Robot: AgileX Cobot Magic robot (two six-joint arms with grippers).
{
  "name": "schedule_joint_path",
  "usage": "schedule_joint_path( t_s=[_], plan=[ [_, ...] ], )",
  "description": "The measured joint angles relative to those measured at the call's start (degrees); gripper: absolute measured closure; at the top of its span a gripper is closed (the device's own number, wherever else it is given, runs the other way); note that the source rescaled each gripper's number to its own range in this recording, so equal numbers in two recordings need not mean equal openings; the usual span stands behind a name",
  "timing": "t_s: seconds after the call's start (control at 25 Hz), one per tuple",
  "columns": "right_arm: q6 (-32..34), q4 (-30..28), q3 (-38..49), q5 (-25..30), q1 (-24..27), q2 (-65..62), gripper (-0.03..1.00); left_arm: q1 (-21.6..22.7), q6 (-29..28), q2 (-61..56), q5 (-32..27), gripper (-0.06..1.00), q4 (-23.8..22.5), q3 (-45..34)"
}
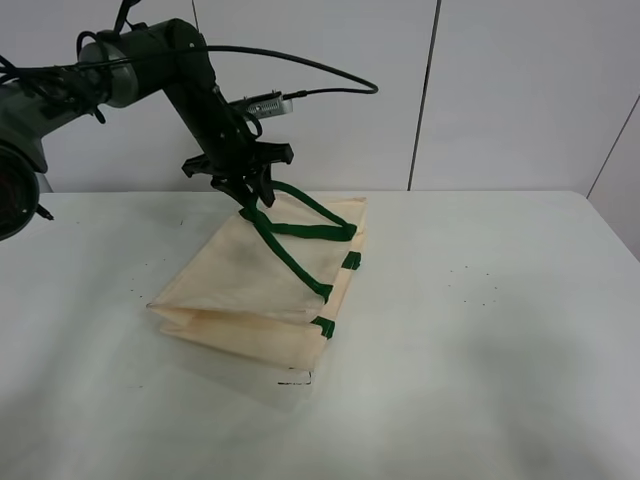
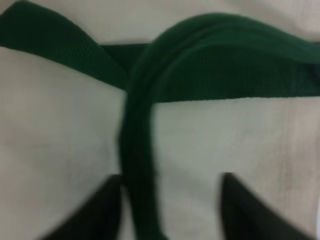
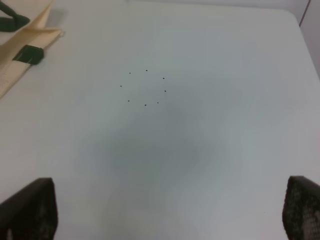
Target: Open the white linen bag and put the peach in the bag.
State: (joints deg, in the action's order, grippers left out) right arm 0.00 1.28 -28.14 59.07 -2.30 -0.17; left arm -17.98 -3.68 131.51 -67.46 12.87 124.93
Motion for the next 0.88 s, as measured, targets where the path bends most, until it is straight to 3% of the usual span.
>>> schedule_joint_path(
  t_s=[0.08, 0.2, 0.32, 0.44, 0.88],
  plan=[
    [0.0, 0.0, 0.0, 0.0, 0.0, 0.0, -0.03, 0.0, 0.0, 0.0, 0.0, 0.07, -1.5, 0.0],
    [0.0, 0.0, 0.0, 0.0, 0.0, 0.0, -0.03, 0.0, 0.0, 0.0, -0.1, -0.01, -6.3, 0.0],
    [0.0, 0.0, 0.0, 0.0, 0.0, 0.0, -0.03, 0.1, 0.0, 0.0, -0.1, -0.03, -11.4, 0.0],
    [0.0, 0.0, 0.0, 0.0, 0.0, 0.0, -0.03, 1.7, 0.0, 0.0, -0.1, -0.04, -12.9, 0.0],
    [0.0, 0.0, 0.0, 0.0, 0.0, 0.0, -0.03, 17.0, 0.0, -0.2, -0.1, -0.04, -14.2, -0.7]
  ],
)
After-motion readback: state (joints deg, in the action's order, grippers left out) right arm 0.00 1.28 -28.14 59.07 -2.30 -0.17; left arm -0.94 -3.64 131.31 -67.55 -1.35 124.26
